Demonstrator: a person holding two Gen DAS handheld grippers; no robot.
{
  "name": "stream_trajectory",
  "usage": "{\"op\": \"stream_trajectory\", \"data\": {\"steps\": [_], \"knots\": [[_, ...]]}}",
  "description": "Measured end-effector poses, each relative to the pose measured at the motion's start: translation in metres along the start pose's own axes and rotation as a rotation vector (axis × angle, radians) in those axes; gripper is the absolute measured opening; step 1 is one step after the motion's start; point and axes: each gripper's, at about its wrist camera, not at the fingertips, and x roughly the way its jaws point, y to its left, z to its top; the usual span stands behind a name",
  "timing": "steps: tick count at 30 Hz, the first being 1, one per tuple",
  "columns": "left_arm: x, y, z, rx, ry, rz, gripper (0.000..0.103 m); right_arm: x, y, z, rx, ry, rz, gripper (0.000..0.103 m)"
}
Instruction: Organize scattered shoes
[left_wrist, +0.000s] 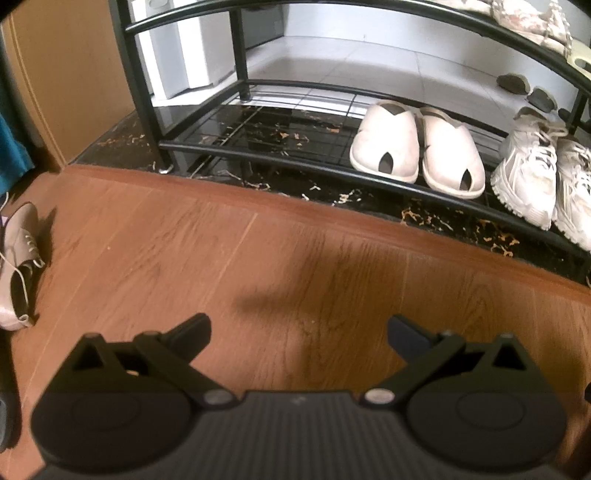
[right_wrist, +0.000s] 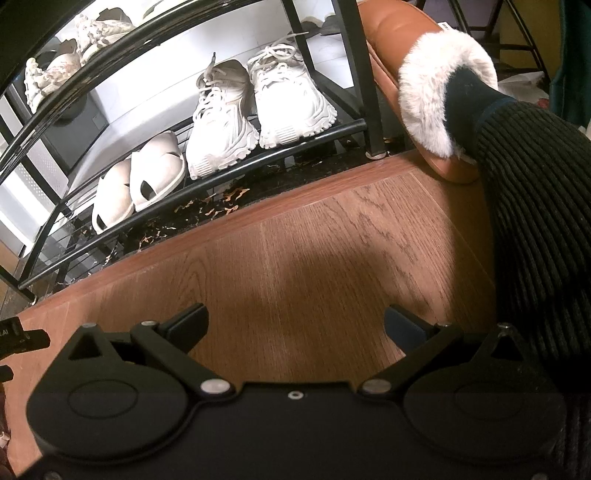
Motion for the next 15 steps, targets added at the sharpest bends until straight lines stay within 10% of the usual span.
{"op": "stream_trajectory", "data": {"steps": [15], "knots": [[0.0001, -0.0004, 0.0054, -0.003, 0.017, -0.002, 0.102, 0.0033, 0.0034, 0.0000, -0.001, 0.006, -0.006, 0.103]]}}
